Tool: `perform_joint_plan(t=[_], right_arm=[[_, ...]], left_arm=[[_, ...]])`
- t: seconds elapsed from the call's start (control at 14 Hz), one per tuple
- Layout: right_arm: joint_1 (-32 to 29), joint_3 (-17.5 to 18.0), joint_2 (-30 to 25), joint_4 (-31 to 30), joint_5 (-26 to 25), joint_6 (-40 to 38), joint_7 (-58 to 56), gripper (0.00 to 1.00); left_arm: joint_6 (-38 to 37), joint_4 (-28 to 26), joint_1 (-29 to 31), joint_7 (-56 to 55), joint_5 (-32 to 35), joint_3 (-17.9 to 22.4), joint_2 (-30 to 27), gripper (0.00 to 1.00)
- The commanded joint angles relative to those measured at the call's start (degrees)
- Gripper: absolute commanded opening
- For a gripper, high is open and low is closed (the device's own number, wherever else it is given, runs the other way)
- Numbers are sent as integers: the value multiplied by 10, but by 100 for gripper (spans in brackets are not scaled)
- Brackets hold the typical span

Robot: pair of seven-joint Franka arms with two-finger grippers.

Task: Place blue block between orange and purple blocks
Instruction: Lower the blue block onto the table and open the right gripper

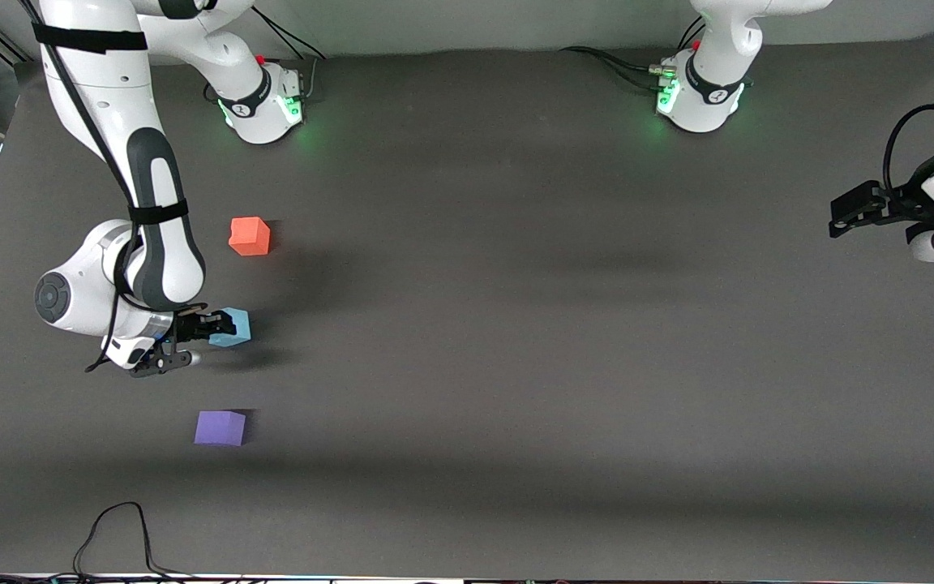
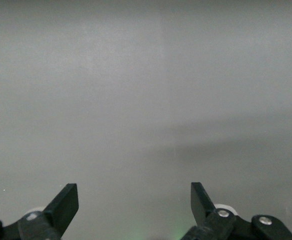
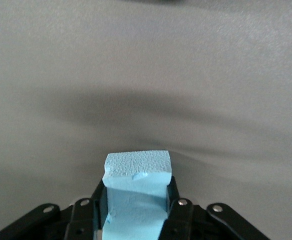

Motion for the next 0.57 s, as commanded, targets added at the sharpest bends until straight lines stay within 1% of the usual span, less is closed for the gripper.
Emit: perform_joint_plan(t=[0.0, 0.07, 0.21, 0.29, 0.5], right_arm=[[3, -2, 30, 24, 18, 16, 25, 44], [3, -2, 34, 25, 18, 22, 29, 75], [4, -2, 37, 26, 18, 25, 44, 96], [5, -2, 32, 26, 18, 25, 50, 100], [6, -4, 1, 25, 11, 4, 55, 100]], left_arm=[[7, -13, 4, -8, -14, -1, -11, 100], [7, -14, 4, -8, -14, -1, -11, 100], [7, -14, 4, -8, -14, -1, -11, 100], [7, -14, 4, -8, -14, -1, -11, 100], [7, -14, 3, -8, -14, -1, -11, 100]])
